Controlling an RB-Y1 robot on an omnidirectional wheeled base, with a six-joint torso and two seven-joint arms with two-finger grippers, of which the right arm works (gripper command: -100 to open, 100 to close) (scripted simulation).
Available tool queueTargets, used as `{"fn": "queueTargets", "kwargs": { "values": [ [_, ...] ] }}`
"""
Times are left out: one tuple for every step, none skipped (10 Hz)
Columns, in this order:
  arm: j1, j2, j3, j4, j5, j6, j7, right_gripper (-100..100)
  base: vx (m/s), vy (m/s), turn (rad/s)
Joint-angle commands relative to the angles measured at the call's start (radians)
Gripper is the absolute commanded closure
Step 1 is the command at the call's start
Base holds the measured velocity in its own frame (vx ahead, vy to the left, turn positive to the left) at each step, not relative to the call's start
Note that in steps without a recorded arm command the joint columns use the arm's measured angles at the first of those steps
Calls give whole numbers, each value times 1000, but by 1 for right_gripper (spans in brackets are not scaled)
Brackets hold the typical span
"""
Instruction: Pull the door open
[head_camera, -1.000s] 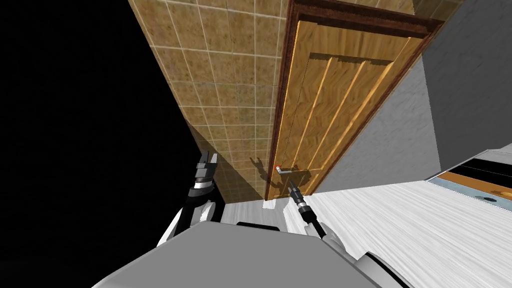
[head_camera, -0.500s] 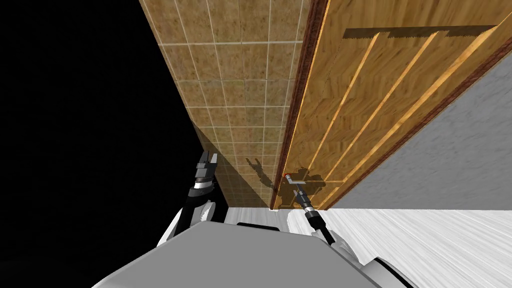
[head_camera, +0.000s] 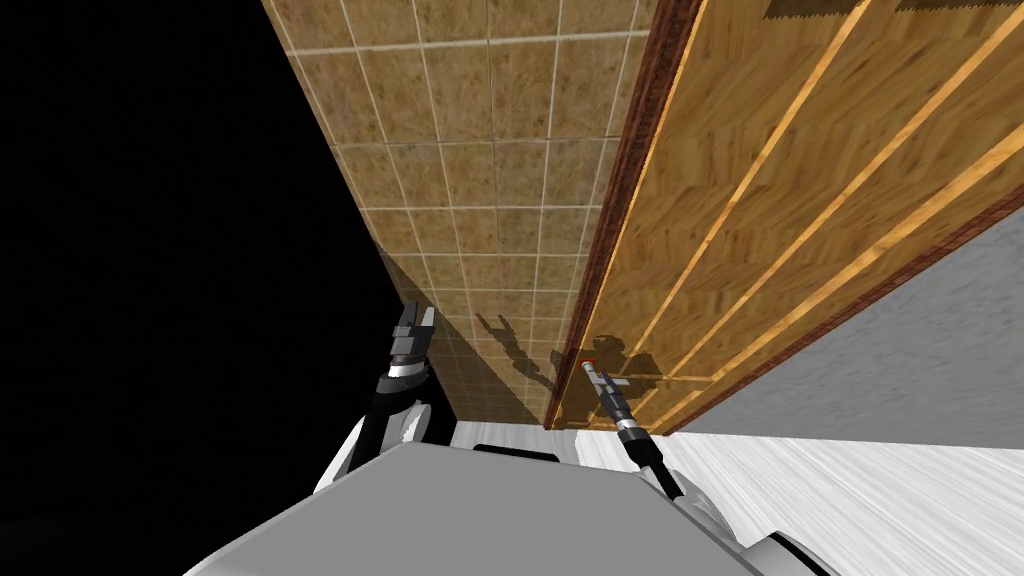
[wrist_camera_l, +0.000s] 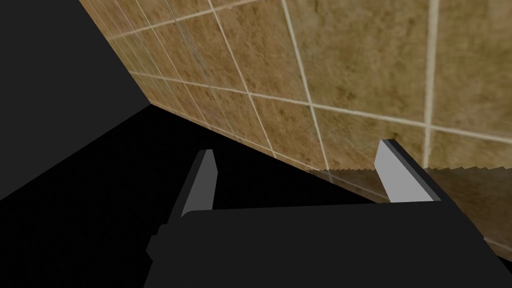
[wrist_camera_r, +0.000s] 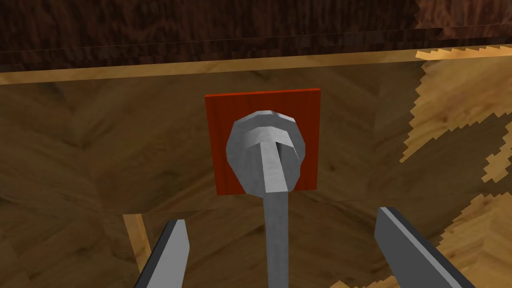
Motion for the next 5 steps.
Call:
{"fn": "queueTargets", "kwargs": {
  "values": [
    [0, 0, 0, 0, 0, 0, 0, -100, 16, 1, -7],
    [0, 0, 0, 0, 0, 0, 0, 100, 0, 0, 0],
    [0, 0, 0, 0, 0, 0, 0, 100, -7, 0, 6],
    [0, 0, 0, 0, 0, 0, 0, 100, 0, 0, 0],
    [0, 0, 0, 0, 0, 0, 0, 100, 0, 0, 0]
  ]
}}
